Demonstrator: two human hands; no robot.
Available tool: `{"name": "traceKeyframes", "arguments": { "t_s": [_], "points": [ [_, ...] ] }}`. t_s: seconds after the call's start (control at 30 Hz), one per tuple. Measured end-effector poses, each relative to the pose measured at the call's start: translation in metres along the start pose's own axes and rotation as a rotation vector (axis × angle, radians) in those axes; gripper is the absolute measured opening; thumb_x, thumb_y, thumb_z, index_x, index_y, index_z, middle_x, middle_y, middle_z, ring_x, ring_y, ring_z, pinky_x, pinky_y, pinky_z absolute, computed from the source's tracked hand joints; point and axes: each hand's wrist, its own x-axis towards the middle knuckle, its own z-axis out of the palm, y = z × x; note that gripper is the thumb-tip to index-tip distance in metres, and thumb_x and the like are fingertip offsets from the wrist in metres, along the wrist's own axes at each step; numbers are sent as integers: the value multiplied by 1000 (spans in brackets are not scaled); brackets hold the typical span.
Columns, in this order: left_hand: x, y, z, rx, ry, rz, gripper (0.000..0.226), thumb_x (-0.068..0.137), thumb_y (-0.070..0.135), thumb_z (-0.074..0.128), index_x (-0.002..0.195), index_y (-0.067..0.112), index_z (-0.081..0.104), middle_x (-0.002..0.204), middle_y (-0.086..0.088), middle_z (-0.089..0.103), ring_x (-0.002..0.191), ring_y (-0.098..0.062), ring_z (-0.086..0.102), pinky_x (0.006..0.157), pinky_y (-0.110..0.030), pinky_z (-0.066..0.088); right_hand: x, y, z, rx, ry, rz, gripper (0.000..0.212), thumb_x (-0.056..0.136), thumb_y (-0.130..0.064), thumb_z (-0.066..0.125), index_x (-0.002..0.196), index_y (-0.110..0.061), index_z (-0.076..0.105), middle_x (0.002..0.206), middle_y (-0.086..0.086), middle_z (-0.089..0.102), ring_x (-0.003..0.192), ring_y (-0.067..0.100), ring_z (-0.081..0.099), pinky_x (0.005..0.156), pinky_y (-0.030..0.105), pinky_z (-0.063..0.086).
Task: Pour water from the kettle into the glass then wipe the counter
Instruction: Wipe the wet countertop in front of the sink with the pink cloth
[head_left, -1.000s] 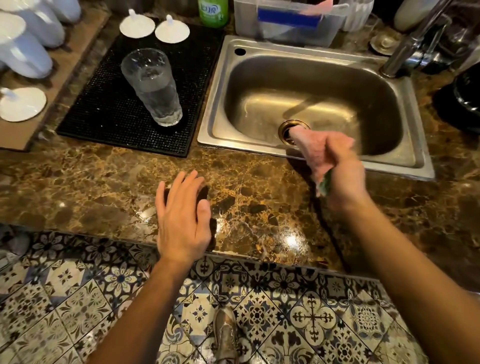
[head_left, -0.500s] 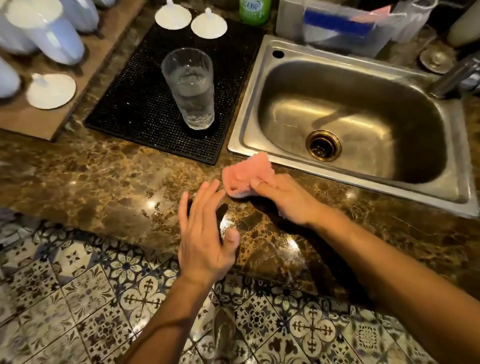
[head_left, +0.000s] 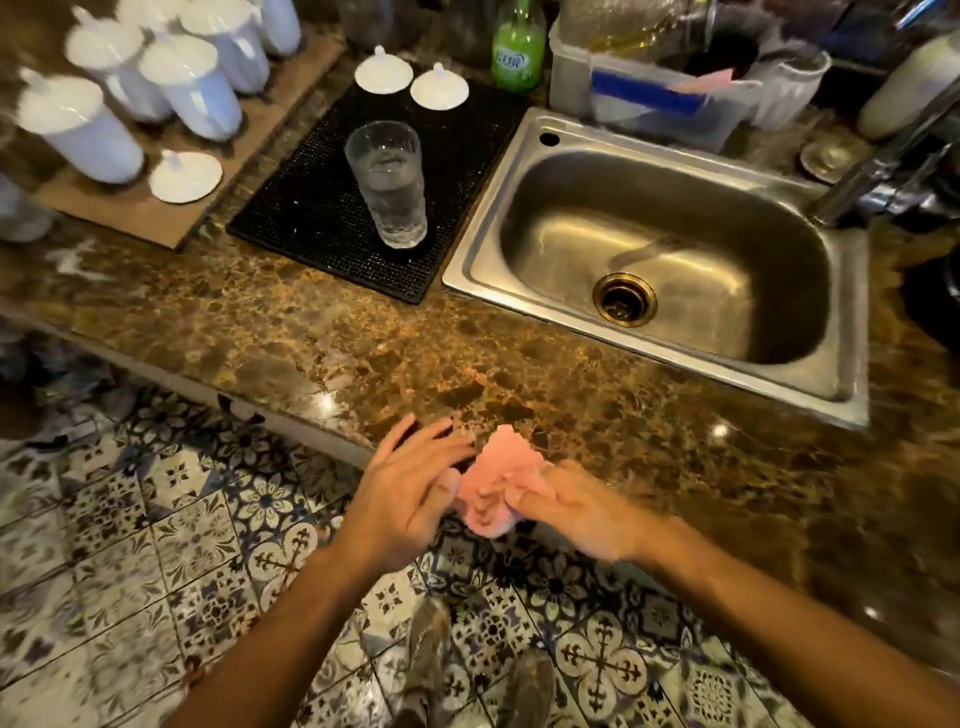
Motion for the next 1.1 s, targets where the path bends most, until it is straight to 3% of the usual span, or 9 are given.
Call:
{"name": "traceKeyframes", "arguments": {
  "t_s": [0.17, 0.33, 0.53, 0.63, 0.73, 0.87, 0.97, 1.03, 1.1],
  "points": [
    [-48, 48, 8, -56, 54, -219, 70, 104, 61, 21, 122, 19, 74, 123, 17, 67, 122, 20, 49, 113, -26, 36, -77, 12, -3, 644, 342, 327, 42, 107, -12, 46, 80, -14, 77, 90, 17, 73, 84, 31, 65, 75, 37, 50],
    [-50, 116, 25, -406, -43, -501, 64, 87, 83, 35, 107, 37, 74, 105, 35, 71, 105, 17, 61, 87, -7, 45, -130, 0, -4, 1074, 598, 621, 33, 108, -17, 43, 97, 2, 67, 112, 31, 65, 97, 35, 63, 93, 44, 48],
    [-18, 198, 52, -1313, -265, -953, 58, 86, 70, 51, 114, 28, 80, 131, -4, 73, 121, -19, 69, 100, -39, 53, -177, -33, -9, 1576, 506, 469, 52, 108, -35, 42, 118, 4, 74, 126, 26, 70, 110, 38, 72, 85, 46, 61],
    [-13, 222, 56, -1538, -286, -942, 52, 94, 58, 53, 116, 20, 80, 135, -12, 69, 124, -26, 67, 95, -41, 58, -195, -44, -24, 1488, 600, 463, 53, 106, -38, 46, 126, 5, 70, 132, 28, 66, 118, 39, 68, 96, 49, 58],
    [-8, 245, 60, -1352, -276, -938, 44, 86, 48, 65, 118, 21, 78, 132, -12, 71, 118, -24, 70, 100, -45, 57, -210, -43, -32, 1300, 746, 504, 52, 108, -38, 47, 132, 5, 62, 127, 28, 69, 112, 35, 70, 94, 46, 58],
    [-7, 270, 68, -1191, -258, -869, 46, 75, 57, 73, 112, 30, 78, 120, -5, 77, 109, -20, 74, 98, -46, 57, -216, -55, -27, 995, 762, 541, 63, 109, -51, 32, 109, -4, 74, 111, 23, 76, 105, 32, 74, 95, 45, 58],
    [-11, 288, 74, -1132, -333, -779, 56, 66, 81, 69, 110, 47, 77, 110, 11, 80, 101, -6, 75, 95, -38, 57, -210, -68, -14, 855, 651, 491, 82, 99, -71, 16, 86, -11, 71, 78, 6, 77, 78, 14, 75, 66, 24, 59],
    [-17, 291, 81, -1147, -344, -810, 65, 70, 80, 68, 122, 42, 73, 118, 14, 77, 105, -2, 73, 92, -34, 60, -208, -79, -1, 834, 597, 513, 76, 86, -84, 13, 85, -24, 60, 97, 7, 66, 100, 18, 68, 80, 27, 52],
    [-26, 289, 85, -1165, -321, -868, 61, 78, 66, 69, 130, 33, 70, 126, 7, 75, 112, -9, 72, 89, -34, 60, -210, -76, 17, 819, 574, 513, 93, 78, -94, 12, 108, -24, 65, 130, 12, 55, 136, 34, 50, 110, 48, 42]
  ]
}}
